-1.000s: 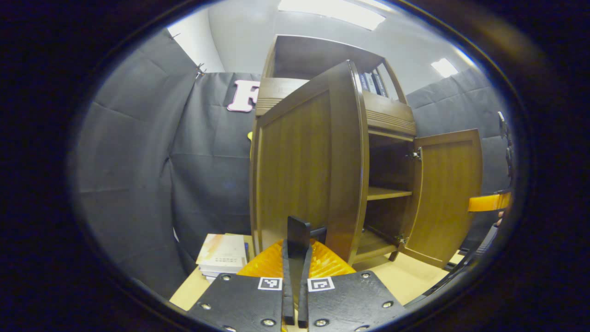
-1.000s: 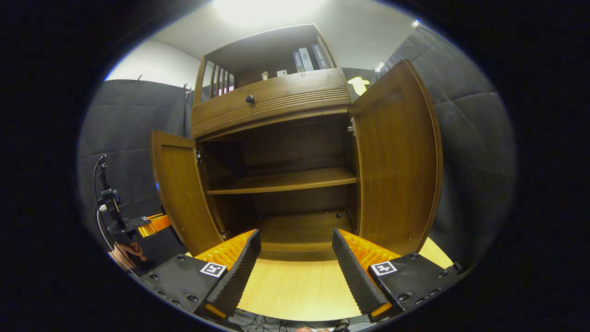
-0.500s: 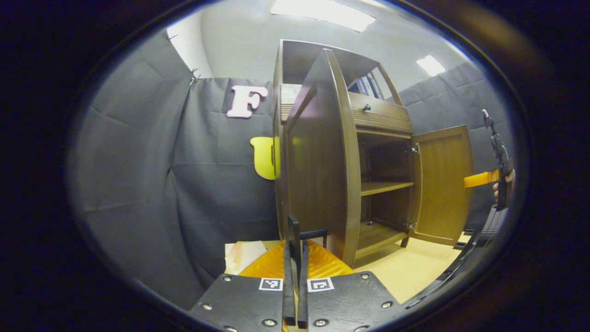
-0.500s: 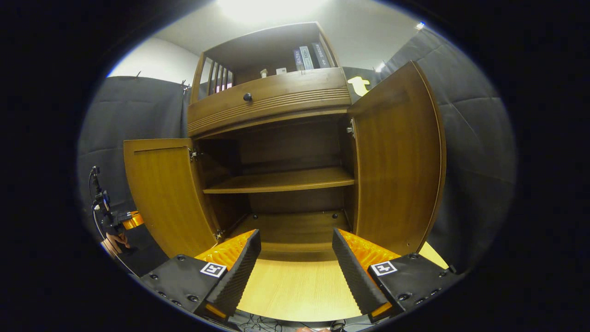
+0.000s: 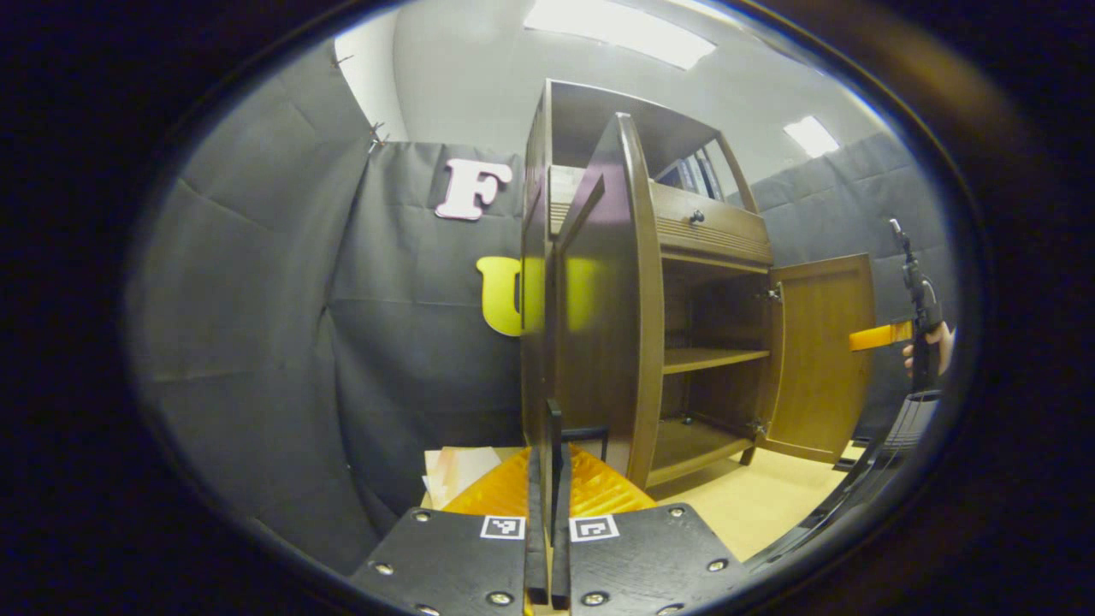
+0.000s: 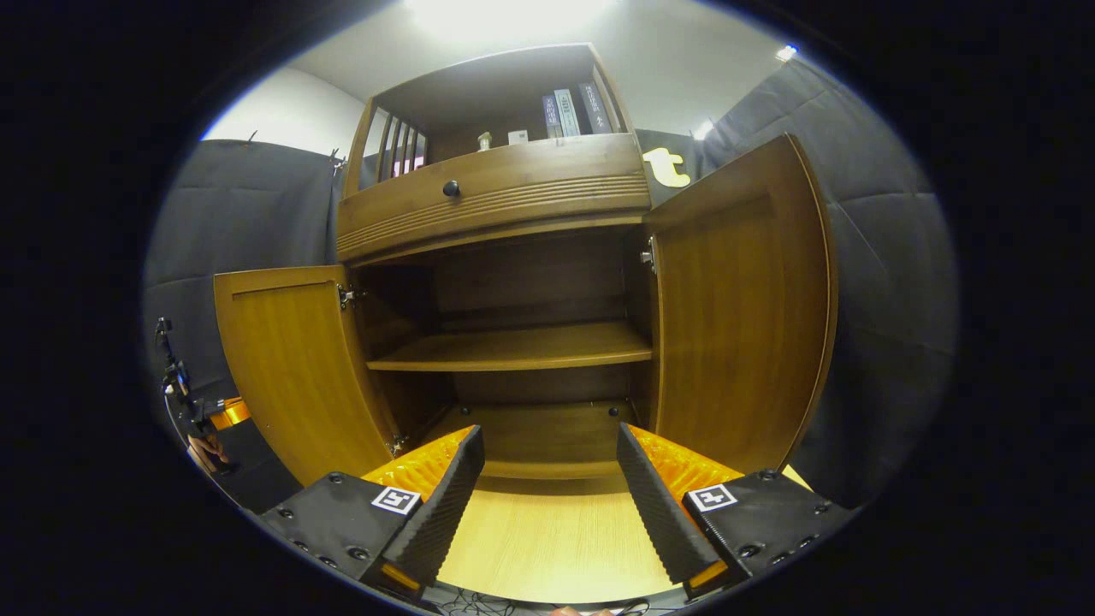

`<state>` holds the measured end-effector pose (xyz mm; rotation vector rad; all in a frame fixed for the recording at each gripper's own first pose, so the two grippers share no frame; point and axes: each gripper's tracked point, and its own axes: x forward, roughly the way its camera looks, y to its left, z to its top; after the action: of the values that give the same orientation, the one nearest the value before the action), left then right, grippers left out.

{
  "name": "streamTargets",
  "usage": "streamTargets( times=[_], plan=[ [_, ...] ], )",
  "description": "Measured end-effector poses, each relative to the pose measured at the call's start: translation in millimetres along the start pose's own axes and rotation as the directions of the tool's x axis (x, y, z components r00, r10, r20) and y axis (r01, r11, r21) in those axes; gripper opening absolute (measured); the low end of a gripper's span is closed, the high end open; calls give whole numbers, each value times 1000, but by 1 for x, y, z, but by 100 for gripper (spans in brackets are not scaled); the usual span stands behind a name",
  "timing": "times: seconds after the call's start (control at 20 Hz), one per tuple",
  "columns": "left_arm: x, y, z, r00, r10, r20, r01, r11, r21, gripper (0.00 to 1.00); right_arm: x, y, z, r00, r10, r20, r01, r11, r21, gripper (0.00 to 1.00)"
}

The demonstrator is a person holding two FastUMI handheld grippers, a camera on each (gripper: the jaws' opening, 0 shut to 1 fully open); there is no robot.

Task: Open the right door of the double-door shoe cabinet with the right hand, and open the left door with the left hand.

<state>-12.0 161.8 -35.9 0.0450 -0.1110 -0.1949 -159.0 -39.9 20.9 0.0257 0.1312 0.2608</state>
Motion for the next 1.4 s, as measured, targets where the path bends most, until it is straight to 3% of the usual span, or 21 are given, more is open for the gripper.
streamTargets(
  times=[0.35,0.6,0.75,1.0,1.25,1.3,1.4],
  plan=[
    [-91,3,64,976,206,66,-202,977,-63,4,7,-29,19,993,-89,83,89,996,8,98],
    [-91,-27,83,948,313,57,-311,950,-40,61,-9,-54,30,987,-111,114,115,993,-22,98],
    [-77,-64,83,946,323,40,-321,946,-44,96,-19,-61,30,988,-102,112,105,994,-23,98],
    [-55,-127,75,952,307,10,-306,950,-67,96,-27,-63,15,994,-70,79,75,995,-60,98],
    [-35,-173,80,949,314,3,-314,949,26,96,-24,-62,10,998,-4,56,13,986,-164,98],
    [-32,-178,78,949,315,-3,-315,949,23,96,-22,-61,9,999,19,48,-11,986,-166,93],
    [-25,-192,76,952,307,3,-307,952,-11,96,-18,-62,6,999,39,28,-34,990,-135,98]
  ],
)
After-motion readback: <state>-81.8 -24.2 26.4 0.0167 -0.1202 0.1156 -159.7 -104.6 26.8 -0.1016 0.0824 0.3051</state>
